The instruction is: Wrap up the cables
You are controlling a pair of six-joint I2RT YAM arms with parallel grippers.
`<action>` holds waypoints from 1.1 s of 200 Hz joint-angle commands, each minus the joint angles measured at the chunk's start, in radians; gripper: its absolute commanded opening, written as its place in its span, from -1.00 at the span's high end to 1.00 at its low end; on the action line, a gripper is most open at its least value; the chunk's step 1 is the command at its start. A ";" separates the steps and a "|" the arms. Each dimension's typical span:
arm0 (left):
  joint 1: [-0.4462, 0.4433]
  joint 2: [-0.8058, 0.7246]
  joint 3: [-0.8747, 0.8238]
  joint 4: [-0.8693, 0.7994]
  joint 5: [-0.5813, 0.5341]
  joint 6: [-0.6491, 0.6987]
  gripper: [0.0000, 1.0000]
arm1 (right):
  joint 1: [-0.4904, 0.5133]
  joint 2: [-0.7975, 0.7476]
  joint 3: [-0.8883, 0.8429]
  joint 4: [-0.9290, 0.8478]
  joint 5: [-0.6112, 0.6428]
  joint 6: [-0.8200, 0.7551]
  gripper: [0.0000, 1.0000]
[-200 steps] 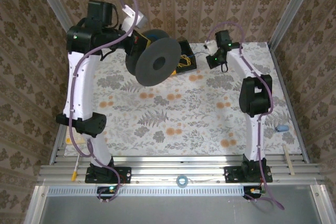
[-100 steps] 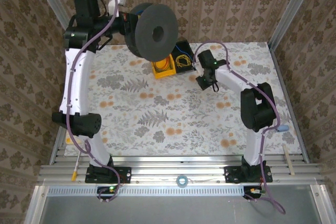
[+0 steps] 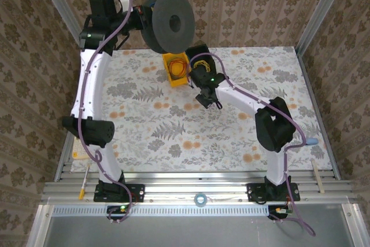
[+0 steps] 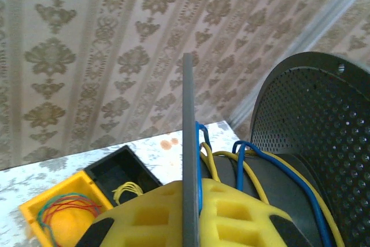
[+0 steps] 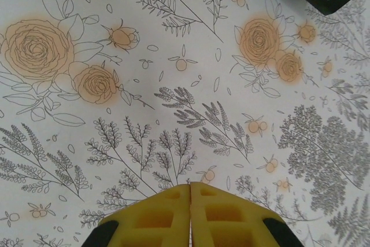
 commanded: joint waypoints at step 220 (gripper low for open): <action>-0.190 0.293 0.303 -0.432 -0.474 0.351 1.00 | 0.097 -0.455 0.088 0.165 0.016 -0.139 1.00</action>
